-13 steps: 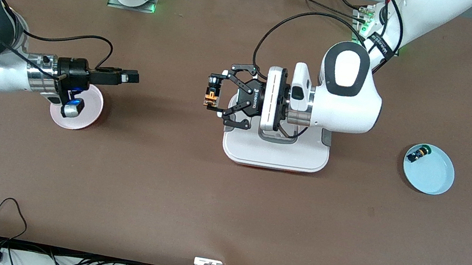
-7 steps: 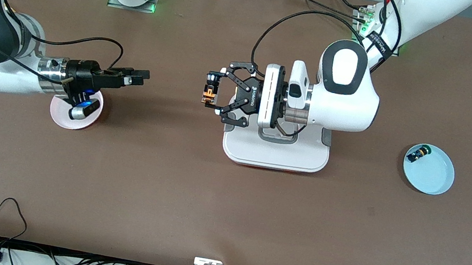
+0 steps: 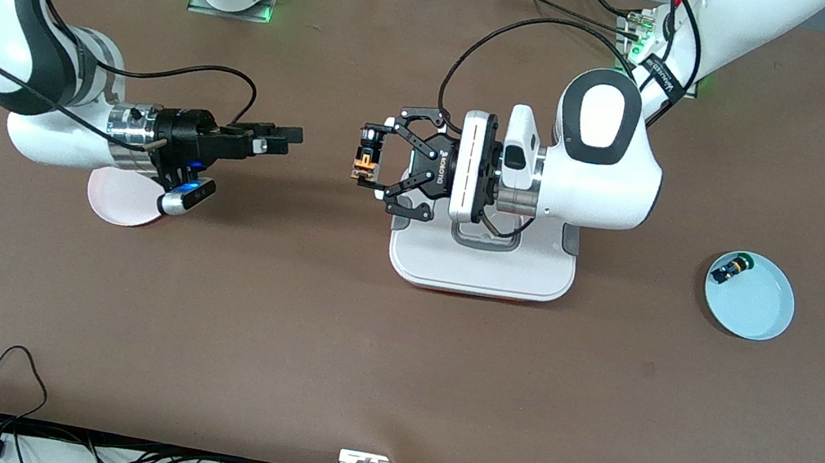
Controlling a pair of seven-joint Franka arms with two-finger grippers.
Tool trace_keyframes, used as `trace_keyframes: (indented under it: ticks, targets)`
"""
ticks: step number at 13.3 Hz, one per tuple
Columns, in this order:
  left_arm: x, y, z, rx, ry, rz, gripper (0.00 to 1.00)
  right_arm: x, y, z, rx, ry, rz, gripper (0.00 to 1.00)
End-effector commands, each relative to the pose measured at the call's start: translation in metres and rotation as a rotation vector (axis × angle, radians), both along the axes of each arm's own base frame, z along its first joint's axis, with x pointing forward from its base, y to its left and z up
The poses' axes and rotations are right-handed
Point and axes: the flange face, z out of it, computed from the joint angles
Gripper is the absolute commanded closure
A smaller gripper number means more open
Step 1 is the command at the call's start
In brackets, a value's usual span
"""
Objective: Transfer orange switch to right arm and place
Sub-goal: 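Close the right gripper on the switch held by the left gripper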
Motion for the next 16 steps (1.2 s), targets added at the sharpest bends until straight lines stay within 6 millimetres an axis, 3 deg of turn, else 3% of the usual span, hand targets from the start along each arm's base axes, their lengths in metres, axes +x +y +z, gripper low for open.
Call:
trace_keyframes:
  ticks: [1,7,16]
  targets:
    - [-0.001,-0.002,0.003,-0.021,-0.018,0.010,0.94,-0.001,0.021,0.003,0.017,0.012,-0.034,0.00]
    - [0.000,-0.001,0.002,-0.018,-0.020,0.010,0.94,-0.005,0.060,0.004,0.007,0.015,-0.078,0.00]
    - [-0.002,-0.003,0.003,-0.020,-0.021,0.006,0.94,-0.006,0.085,0.014,0.025,0.035,-0.134,0.00]
